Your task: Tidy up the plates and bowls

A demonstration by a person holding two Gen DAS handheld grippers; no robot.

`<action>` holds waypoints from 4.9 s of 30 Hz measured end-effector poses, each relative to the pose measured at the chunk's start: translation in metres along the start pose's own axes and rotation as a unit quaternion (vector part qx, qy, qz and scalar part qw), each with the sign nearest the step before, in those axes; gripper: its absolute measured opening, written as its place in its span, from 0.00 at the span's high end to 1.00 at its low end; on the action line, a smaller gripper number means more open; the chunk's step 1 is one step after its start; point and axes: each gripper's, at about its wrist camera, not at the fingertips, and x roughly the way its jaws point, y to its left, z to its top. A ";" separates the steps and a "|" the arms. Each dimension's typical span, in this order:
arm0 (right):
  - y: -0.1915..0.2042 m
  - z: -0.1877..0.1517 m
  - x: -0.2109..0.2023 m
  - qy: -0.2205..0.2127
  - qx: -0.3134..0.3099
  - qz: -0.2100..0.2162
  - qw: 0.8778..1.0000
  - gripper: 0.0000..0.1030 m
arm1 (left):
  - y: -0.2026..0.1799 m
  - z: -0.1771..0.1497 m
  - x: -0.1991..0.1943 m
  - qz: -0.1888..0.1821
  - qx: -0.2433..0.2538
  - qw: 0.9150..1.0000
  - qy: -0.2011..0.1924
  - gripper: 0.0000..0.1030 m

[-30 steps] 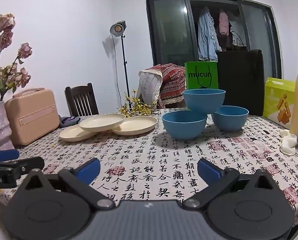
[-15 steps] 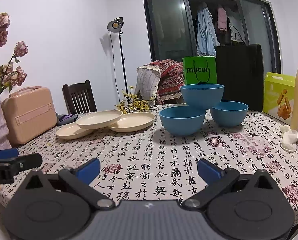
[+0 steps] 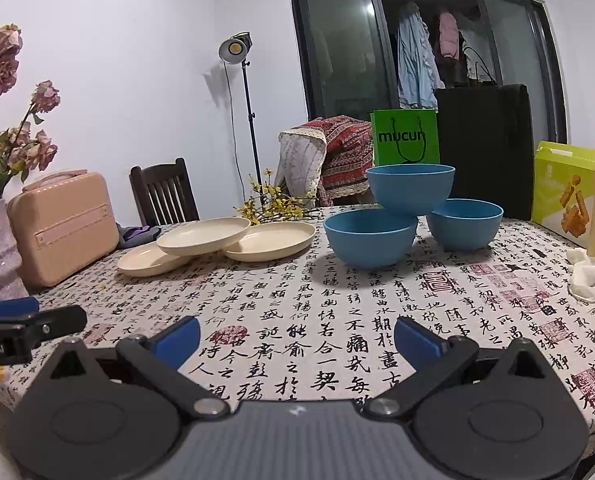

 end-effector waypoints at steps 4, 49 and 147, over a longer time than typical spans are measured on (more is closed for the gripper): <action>0.000 0.001 -0.001 -0.003 -0.001 0.000 1.000 0.00 | 0.001 0.000 -0.001 0.001 0.001 1.000 -0.002 0.00; -0.001 0.003 -0.005 -0.011 0.001 -0.001 1.000 0.00 | 0.003 0.001 -0.004 -0.005 0.003 1.000 -0.008 0.00; 0.059 0.183 0.274 -0.007 0.031 0.035 0.999 0.00 | 0.121 0.165 0.225 0.077 -0.078 0.993 0.041 0.00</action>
